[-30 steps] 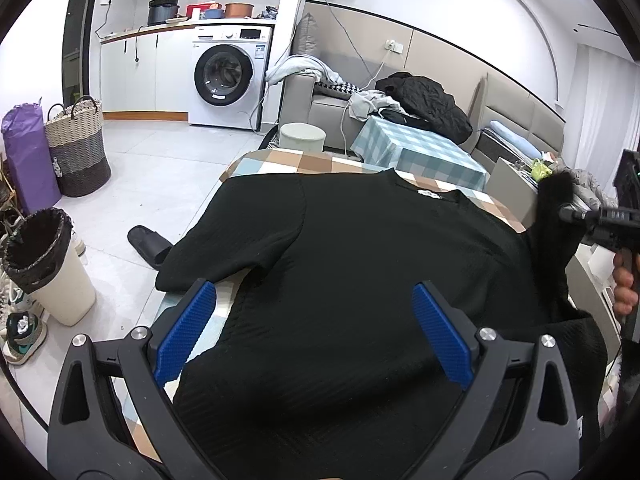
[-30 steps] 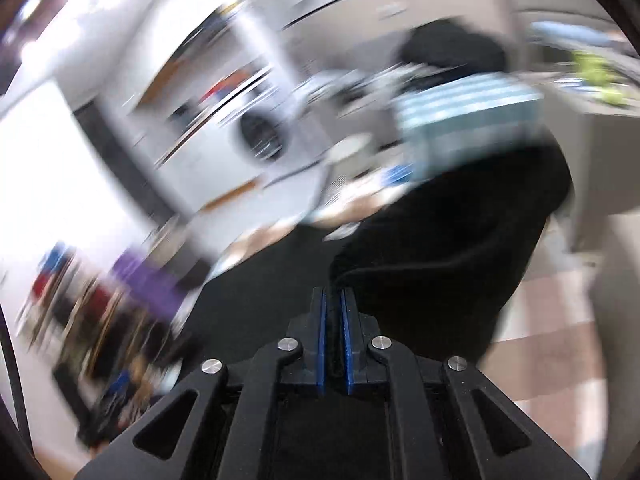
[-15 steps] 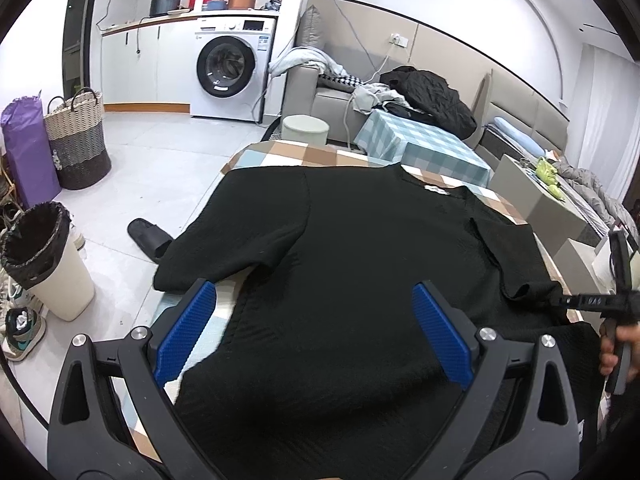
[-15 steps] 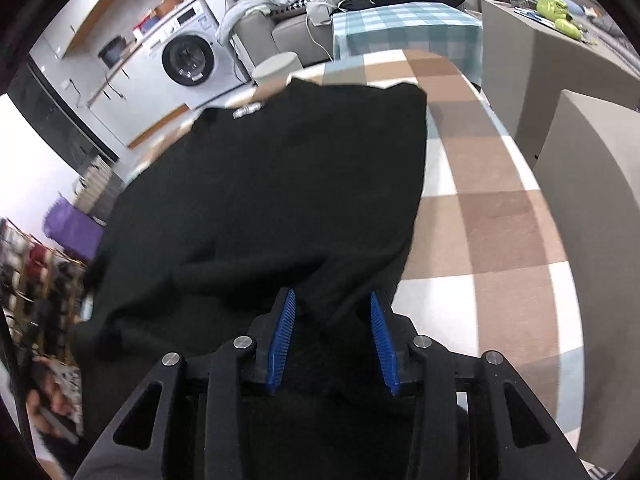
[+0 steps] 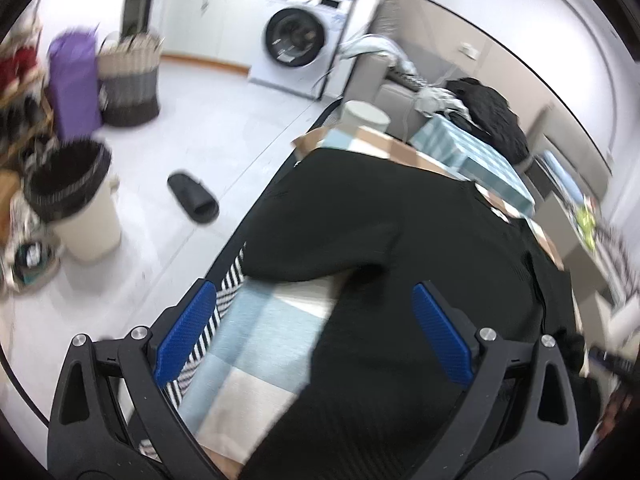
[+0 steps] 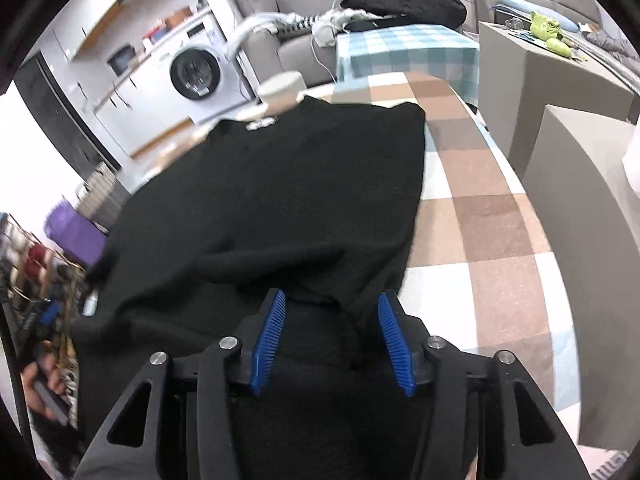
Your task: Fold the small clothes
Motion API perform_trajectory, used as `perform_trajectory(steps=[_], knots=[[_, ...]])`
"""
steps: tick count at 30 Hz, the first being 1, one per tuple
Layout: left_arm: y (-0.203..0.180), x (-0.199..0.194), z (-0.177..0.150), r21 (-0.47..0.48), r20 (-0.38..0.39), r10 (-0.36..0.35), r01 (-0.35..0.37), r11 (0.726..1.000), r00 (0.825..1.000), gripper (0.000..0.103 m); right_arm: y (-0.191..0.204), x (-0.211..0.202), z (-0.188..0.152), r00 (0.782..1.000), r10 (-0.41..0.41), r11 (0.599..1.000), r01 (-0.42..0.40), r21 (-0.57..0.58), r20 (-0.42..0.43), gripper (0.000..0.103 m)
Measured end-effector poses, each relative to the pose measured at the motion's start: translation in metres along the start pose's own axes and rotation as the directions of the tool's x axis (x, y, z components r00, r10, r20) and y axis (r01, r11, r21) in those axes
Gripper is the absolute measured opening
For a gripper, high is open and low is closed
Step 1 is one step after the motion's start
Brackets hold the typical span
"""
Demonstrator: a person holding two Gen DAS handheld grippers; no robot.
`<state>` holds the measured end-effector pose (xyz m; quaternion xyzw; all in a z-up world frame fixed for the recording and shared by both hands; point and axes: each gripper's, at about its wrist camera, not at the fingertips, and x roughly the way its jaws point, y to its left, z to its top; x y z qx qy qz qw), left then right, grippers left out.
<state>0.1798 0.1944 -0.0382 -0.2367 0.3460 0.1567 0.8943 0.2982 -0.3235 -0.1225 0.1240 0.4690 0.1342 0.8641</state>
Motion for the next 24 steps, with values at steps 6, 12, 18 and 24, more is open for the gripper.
perform_trajectory(steps=[6, 12, 18, 24], knots=[[0.054, 0.04, 0.011, -0.254, -0.149, -0.155, 0.114, 0.961, 0.977, 0.06, 0.004, -0.005, -0.005, 0.999, 0.038, 0.999, -0.039, 0.037, 0.021, 0.05], [0.077, 0.064, 0.013, -0.351, -0.134, -0.195, 0.138, 0.926, 0.972, 0.06, 0.002, 0.001, -0.01, 0.999, 0.044, 0.997, -0.045, 0.054, 0.018, 0.05], [0.066, 0.089, 0.024, -0.312, -0.132, -0.092, 0.047, 0.949, 0.987, 0.011, 0.001, -0.005, -0.01, 0.999, 0.034, 0.998, -0.035, 0.06, 0.031, 0.05], [0.036, 0.078, 0.051, -0.185, -0.025, -0.011, 0.006, 0.983, 1.0, 0.005, -0.002, -0.012, -0.015, 0.998, 0.022, 0.997, -0.026, 0.071, 0.052, 0.05]])
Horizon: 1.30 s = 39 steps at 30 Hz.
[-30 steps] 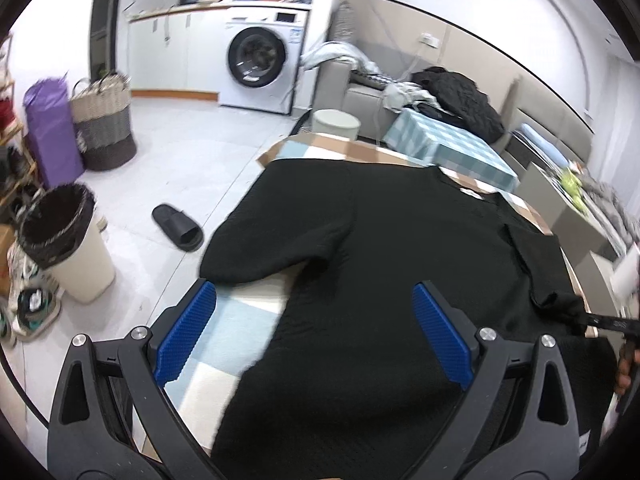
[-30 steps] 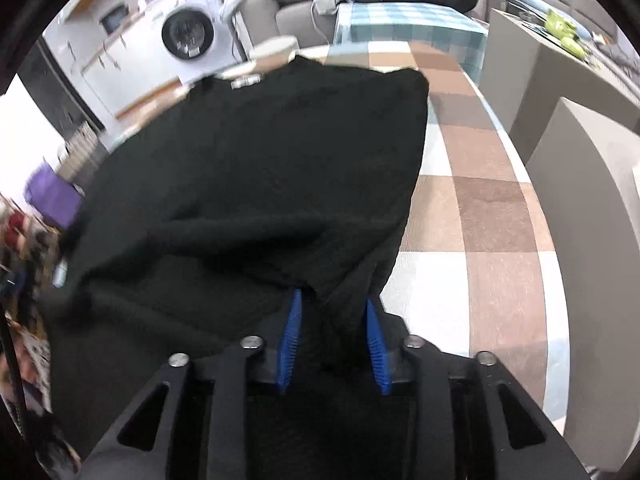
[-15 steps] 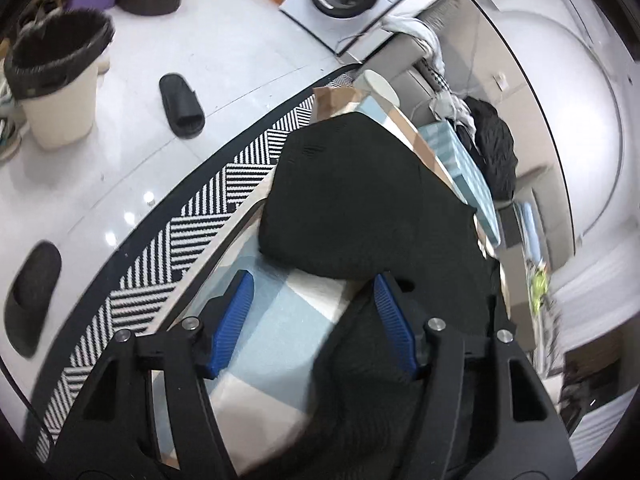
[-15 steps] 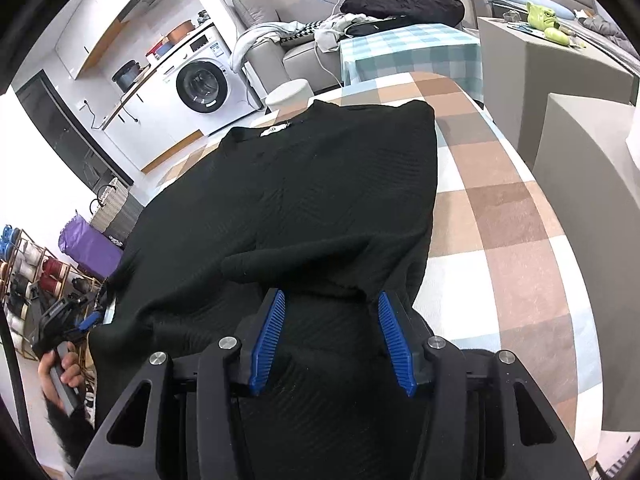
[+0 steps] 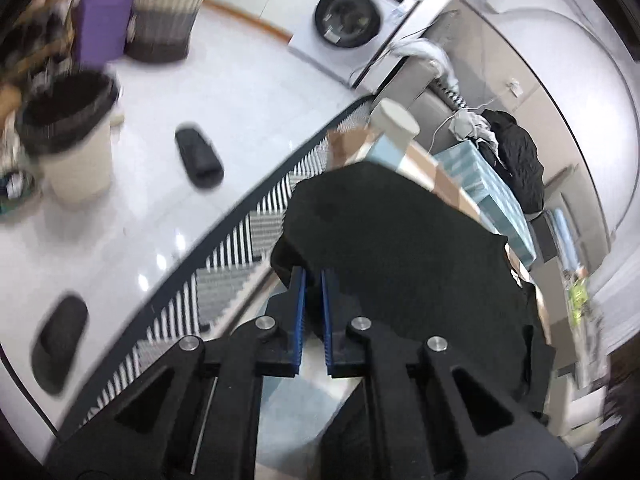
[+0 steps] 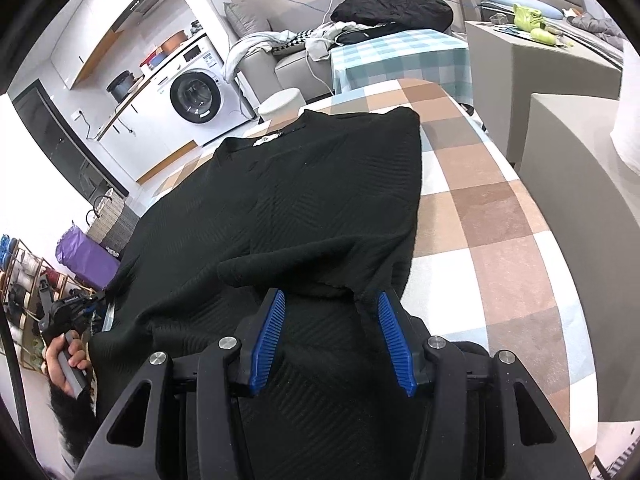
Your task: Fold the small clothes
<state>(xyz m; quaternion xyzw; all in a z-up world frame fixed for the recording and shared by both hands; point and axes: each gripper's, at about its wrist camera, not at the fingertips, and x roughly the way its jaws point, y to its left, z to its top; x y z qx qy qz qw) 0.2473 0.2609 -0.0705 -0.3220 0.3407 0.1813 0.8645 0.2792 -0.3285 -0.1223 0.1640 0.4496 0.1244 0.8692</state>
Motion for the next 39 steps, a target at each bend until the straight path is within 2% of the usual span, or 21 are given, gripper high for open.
perform_trajectory(steps=[3, 6, 8, 10, 11, 12, 13, 14, 15, 18, 20, 26, 27, 29, 30, 33, 35, 36, 37, 38, 39], knots=[[-0.043, -0.015, 0.012, 0.121, 0.065, -0.015, 0.007, 0.993, 0.998, 0.005, -0.005, -0.004, -0.003, 1.0, -0.001, 1.0, 0.001, 0.017, 0.008, 0.05], [-0.114, -0.033, 0.019, 0.288, 0.116, -0.107, 0.07, 0.955, 0.987, 0.005, -0.01, -0.011, -0.006, 1.0, 0.003, 1.0, -0.003, 0.029, 0.018, 0.05], [-0.161, -0.041, 0.01, 0.407, 0.094, -0.2, 0.146, 0.902, 0.975, 0.005, -0.012, -0.016, -0.008, 1.0, 0.0, 0.999, -0.001, 0.034, 0.026, 0.05], [-0.206, -0.045, -0.013, 0.514, 0.045, -0.306, 0.241, 0.823, 0.951, 0.006, -0.017, -0.022, -0.01, 0.999, -0.007, 0.999, 0.005, 0.042, 0.035, 0.05], [-0.222, -0.044, -0.023, 0.542, -0.006, -0.351, 0.298, 0.786, 0.936, 0.01, -0.019, -0.024, -0.011, 0.999, -0.011, 0.999, 0.009, 0.048, 0.039, 0.05], [-0.238, -0.037, -0.037, 0.559, -0.097, -0.384, 0.369, 0.742, 0.918, 0.019, -0.021, -0.027, -0.012, 0.999, -0.014, 0.998, 0.012, 0.055, 0.042, 0.05], [-0.245, -0.031, -0.046, 0.559, -0.151, -0.384, 0.399, 0.727, 0.911, 0.027, -0.024, -0.028, -0.012, 0.999, -0.017, 0.998, 0.014, 0.063, 0.045, 0.05], [-0.25, -0.024, -0.054, 0.559, -0.186, -0.363, 0.402, 0.725, 0.913, 0.046, -0.026, -0.029, -0.013, 0.999, -0.02, 0.997, 0.017, 0.071, 0.046, 0.05], [-0.251, -0.021, -0.06, 0.561, -0.189, -0.344, 0.389, 0.731, 0.92, 0.054, -0.029, -0.031, -0.013, 0.999, -0.021, 0.997, 0.017, 0.08, 0.046, 0.05], [-0.24, -0.017, -0.065, 0.55, -0.181, -0.297, 0.347, 0.759, 0.937, 0.054, -0.033, -0.038, -0.016, 0.998, -0.023, 0.996, 0.018, 0.084, 0.057, 0.05], [-0.225, -0.017, -0.064, 0.522, -0.165, -0.274, 0.319, 0.791, 0.948, 0.054, -0.036, -0.039, -0.016, 0.998, -0.028, 0.996, 0.023, 0.082, 0.058, 0.05], [-0.153, -0.041, -0.059, 0.448, -0.052, -0.177, 0.182, 0.875, 0.983, 0.057, -0.041, -0.04, -0.014, 0.998, -0.037, 0.997, 0.034, 0.063, 0.046, 0.05], [-0.124, -0.049, -0.059, 0.439, -0.041, -0.165, 0.166, 0.883, 0.985, 0.06, -0.041, -0.041, -0.014, 0.998, -0.038, 0.998, 0.036, 0.054, 0.047, 0.05], [-0.096, -0.055, -0.058, 0.422, -0.025, -0.127, 0.125, 0.898, 0.992, 0.062, -0.044, -0.046, -0.015, 0.998, -0.05, 0.998, 0.049, 0.031, 0.048, 0.054], [-0.083, -0.057, -0.059, 0.413, -0.024, -0.116, 0.115, 0.903, 0.993, 0.063, -0.046, -0.047, -0.016, 0.997, -0.055, 0.998, 0.054, 0.024, 0.044, 0.062], [-0.049, -0.06, -0.064, 0.371, -0.025, -0.084, 0.088, 0.925, 0.996, 0.063, -0.055, -0.039, -0.02, 0.999, -0.04, 0.999, 0.041, 0.031, -0.024, 0.065], [-0.033, -0.062, -0.068, 0.353, -0.036, -0.072, 0.08, 0.932, 0.997, 0.063, -0.058, -0.028, -0.028, 0.993, -0.016, 0.999, 0.021, 0.048, -0.118, 0.064], [-0.028, -0.063, -0.071, 0.349, -0.038, -0.069, 0.078, 0.934, 0.997, 0.063, -0.057, -0.026, -0.035, 0.99, 0.001, 0.999, 0.006, 0.048, -0.14, 0.059], [-0.023, -0.065, -0.074, 0.347, -0.04, -0.067, 0.077, 0.935, 0.997, 0.063, -0.056, -0.026, -0.041, 0.988, 0.019, 0.999, -0.014, 0.037, -0.155, 0.046], [-0.018, -0.066, -0.076, 0.348, -0.044, -0.065, 0.076, 0.934, 0.997, 0.063, -0.053, -0.027, -0.048, 0.984, 0.046, 0.999, -0.043, 0.026, -0.17, 0.038], [-0.018, -0.066, -0.078, 0.349, -0.043, -0.064, 0.075, 0.934, 0.997, 0.063, -0.051, -0.028, -0.054, 0.981, 0.066, 0.998, -0.064, 0.017, -0.183, 0.023]])
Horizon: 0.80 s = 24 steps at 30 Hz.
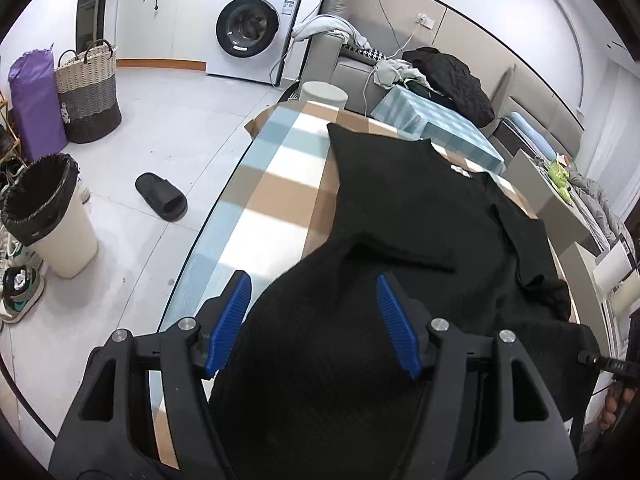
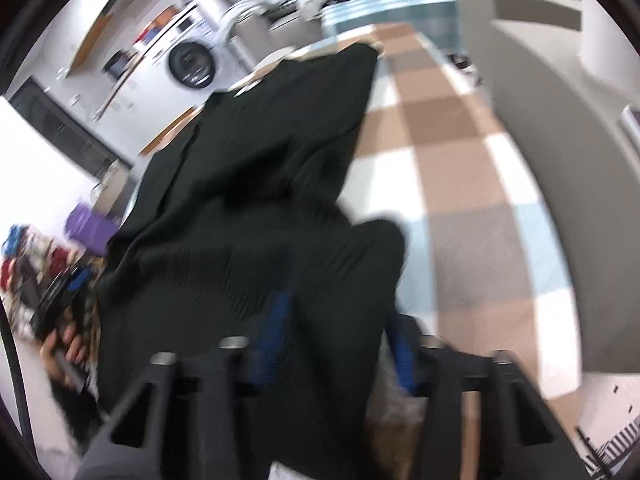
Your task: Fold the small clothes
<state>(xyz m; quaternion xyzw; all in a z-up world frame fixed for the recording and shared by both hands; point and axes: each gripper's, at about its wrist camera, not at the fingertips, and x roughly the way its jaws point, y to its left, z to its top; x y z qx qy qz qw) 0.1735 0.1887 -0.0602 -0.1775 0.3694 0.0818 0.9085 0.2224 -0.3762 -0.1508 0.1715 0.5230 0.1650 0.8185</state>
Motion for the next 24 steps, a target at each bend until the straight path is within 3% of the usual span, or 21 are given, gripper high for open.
perform_trajectory(steps=[1, 6, 8, 12, 14, 17, 23, 24], knots=[[0.003, -0.003, -0.004, 0.0, 0.0, 0.005, -0.005, 1.0, 1.0, 0.063, 0.003, -0.001, -0.007, 1.0, 0.002, 1.0, -0.002, -0.025, -0.013, 0.006], [0.012, -0.009, -0.014, -0.005, -0.012, 0.026, -0.026, 1.0, 1.0, 0.063, 0.003, -0.006, -0.036, 0.99, -0.098, 0.989, 0.086, -0.117, -0.103, 0.005], [0.015, -0.009, -0.017, -0.01, -0.02, 0.029, -0.029, 1.0, 0.999, 0.063, 0.002, -0.01, -0.039, 0.984, -0.128, 0.984, 0.111, -0.139, -0.122, 0.015], [0.015, -0.002, -0.018, -0.015, -0.047, 0.047, -0.047, 0.999, 0.998, 0.063, 0.001, -0.033, -0.028, 0.997, -0.073, 0.991, 0.07, -0.11, -0.022, 0.047], [0.014, 0.004, -0.018, -0.013, -0.062, 0.055, -0.056, 0.998, 0.997, 0.063, -0.001, -0.038, -0.014, 0.998, -0.057, 0.995, 0.06, -0.075, 0.038, 0.048], [0.013, 0.011, -0.017, -0.005, -0.08, 0.071, -0.071, 0.997, 0.994, 0.063, -0.006, -0.027, 0.01, 0.992, -0.097, 0.995, 0.1, -0.028, 0.083, 0.048], [0.015, 0.018, -0.019, -0.008, -0.101, 0.089, -0.09, 0.996, 0.991, 0.063, 0.006, 0.018, 0.048, 0.989, -0.137, 0.984, 0.143, -0.11, 0.053, 0.048], [0.016, 0.018, -0.019, -0.009, -0.102, 0.092, -0.094, 0.996, 0.99, 0.063, 0.012, 0.027, 0.051, 0.988, -0.146, 0.979, 0.152, -0.136, 0.048, 0.042]])
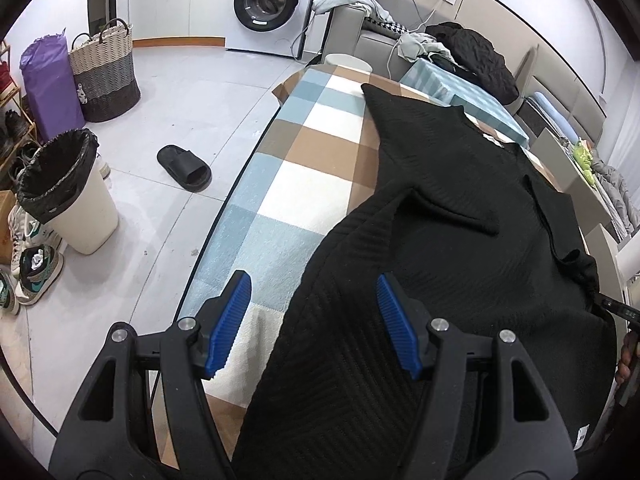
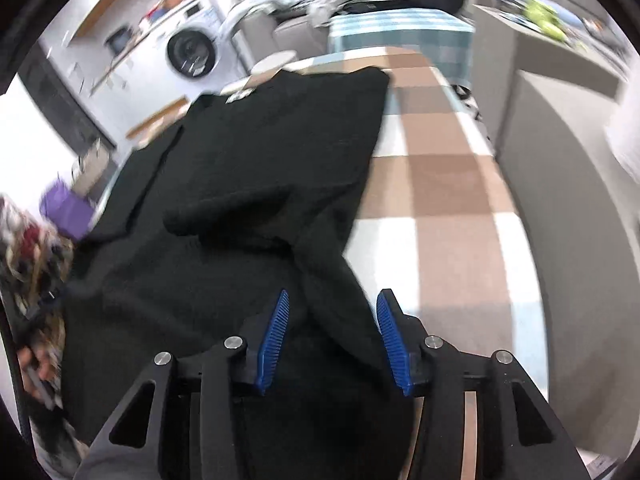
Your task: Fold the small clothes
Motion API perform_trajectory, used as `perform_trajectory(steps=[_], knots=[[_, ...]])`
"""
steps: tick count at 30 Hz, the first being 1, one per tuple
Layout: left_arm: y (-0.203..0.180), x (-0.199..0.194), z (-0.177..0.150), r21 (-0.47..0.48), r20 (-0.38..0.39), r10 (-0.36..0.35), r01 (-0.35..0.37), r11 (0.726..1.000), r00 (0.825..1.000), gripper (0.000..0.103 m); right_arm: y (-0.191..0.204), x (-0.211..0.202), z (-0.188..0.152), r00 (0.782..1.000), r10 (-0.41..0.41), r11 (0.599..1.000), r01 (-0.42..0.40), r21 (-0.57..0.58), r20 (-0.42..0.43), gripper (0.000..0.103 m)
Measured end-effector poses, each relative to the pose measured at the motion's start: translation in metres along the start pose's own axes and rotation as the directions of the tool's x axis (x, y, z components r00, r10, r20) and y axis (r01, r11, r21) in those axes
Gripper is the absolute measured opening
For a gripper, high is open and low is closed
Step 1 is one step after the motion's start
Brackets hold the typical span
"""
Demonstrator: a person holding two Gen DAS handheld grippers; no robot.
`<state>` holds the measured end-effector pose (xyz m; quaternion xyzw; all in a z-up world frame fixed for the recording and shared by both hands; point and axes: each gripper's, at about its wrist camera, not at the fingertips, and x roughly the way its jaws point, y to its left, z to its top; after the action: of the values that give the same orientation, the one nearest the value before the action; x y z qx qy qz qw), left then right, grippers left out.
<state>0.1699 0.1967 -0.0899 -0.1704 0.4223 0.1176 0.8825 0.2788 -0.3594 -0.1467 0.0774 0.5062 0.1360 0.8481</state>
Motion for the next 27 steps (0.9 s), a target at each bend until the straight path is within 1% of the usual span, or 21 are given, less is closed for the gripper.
perform_trajectory(steps=[1, 3, 4, 5, 6, 8, 10, 12, 13, 15, 17, 18, 19, 21, 23, 24, 25, 27], knots=[[0.001, 0.001, 0.001, -0.003, -0.001, 0.0, 0.0, 1.0, 1.0, 0.063, 0.008, 0.007, 0.003, 1.0, -0.013, 1.0, 0.013, -0.028, -0.001, 0.029], [0.001, 0.003, 0.002, -0.01, -0.001, -0.002, 0.002, 1.0, 1.0, 0.063, 0.012, 0.015, 0.011, 0.999, -0.031, 0.999, 0.031, -0.044, 0.008, 0.015], [0.001, 0.003, 0.003, -0.011, 0.002, 0.0, 0.0, 1.0, 1.0, 0.063, 0.011, 0.017, 0.013, 0.999, -0.033, 0.999, 0.034, -0.037, 0.016, 0.01], [0.001, 0.005, 0.005, -0.013, 0.001, 0.003, -0.003, 1.0, 1.0, 0.063, 0.008, 0.019, 0.016, 0.999, -0.043, 0.999, 0.043, -0.026, 0.026, 0.009], [0.001, 0.005, 0.006, -0.014, 0.001, 0.003, -0.003, 1.0, 1.0, 0.063, 0.004, 0.019, 0.02, 0.997, -0.071, 0.997, 0.072, -0.014, 0.038, 0.008], [0.0, 0.006, 0.008, -0.012, 0.004, 0.001, -0.001, 1.0, 1.0, 0.063, -0.009, 0.019, 0.029, 0.989, -0.134, 0.991, 0.133, 0.021, 0.061, 0.008], [0.0, 0.007, 0.01, -0.013, 0.005, -0.001, 0.001, 1.0, 1.0, 0.063, -0.026, 0.022, 0.04, 0.986, -0.157, 0.986, 0.153, 0.072, 0.054, 0.008], [-0.001, 0.008, 0.012, -0.013, 0.007, -0.003, 0.003, 1.0, 1.0, 0.063, -0.033, 0.022, 0.045, 0.984, -0.169, 0.983, 0.165, 0.077, 0.056, 0.008], [-0.002, 0.008, 0.012, -0.011, 0.007, -0.004, 0.004, 1.0, 1.0, 0.063, -0.033, 0.021, 0.046, 0.983, -0.172, 0.983, 0.167, 0.07, 0.062, 0.01], [-0.004, 0.009, 0.012, -0.011, 0.006, -0.007, 0.007, 1.0, 1.0, 0.063, -0.029, 0.019, 0.043, 0.989, -0.137, 0.99, 0.135, 0.041, 0.051, 0.014], [-0.005, 0.009, 0.012, -0.007, 0.001, -0.013, 0.013, 1.0, 1.0, 0.063, -0.02, 0.015, 0.04, 0.989, -0.14, 0.99, 0.14, 0.005, 0.049, 0.023], [-0.006, 0.009, 0.011, -0.005, 0.001, -0.013, 0.013, 1.0, 1.0, 0.063, -0.014, 0.012, 0.038, 0.988, -0.142, 0.99, 0.143, -0.013, 0.06, 0.03], [-0.007, 0.009, 0.012, -0.003, 0.002, -0.014, 0.014, 1.0, 1.0, 0.063, -0.008, 0.005, 0.037, 0.988, -0.134, 0.99, 0.136, -0.03, 0.078, 0.034], [-0.008, 0.009, 0.013, -0.002, 0.005, -0.018, 0.018, 1.0, 1.0, 0.063, 0.002, -0.007, 0.035, 0.988, -0.111, 0.992, 0.117, -0.047, 0.109, 0.034], [-0.008, 0.007, 0.013, -0.003, 0.01, -0.024, 0.024, 1.0, 1.0, 0.063, 0.01, -0.02, 0.038, 0.982, -0.097, 0.993, 0.106, -0.045, 0.16, 0.035], [-0.008, 0.006, 0.013, -0.002, 0.013, -0.028, 0.028, 1.0, 1.0, 0.063, 0.015, -0.024, 0.04, 0.98, -0.083, 0.995, 0.093, -0.043, 0.181, 0.035], [-0.009, 0.007, 0.014, -0.001, 0.014, -0.032, 0.032, 0.999, 0.999, 0.063, 0.021, -0.028, 0.045, 0.977, -0.053, 0.997, 0.063, -0.04, 0.208, 0.035], [-0.01, 0.007, 0.015, 0.001, 0.015, -0.036, 0.036, 0.999, 0.999, 0.063, 0.031, -0.022, 0.051, 0.976, -0.022, 0.998, 0.033, -0.046, 0.217, 0.035]])
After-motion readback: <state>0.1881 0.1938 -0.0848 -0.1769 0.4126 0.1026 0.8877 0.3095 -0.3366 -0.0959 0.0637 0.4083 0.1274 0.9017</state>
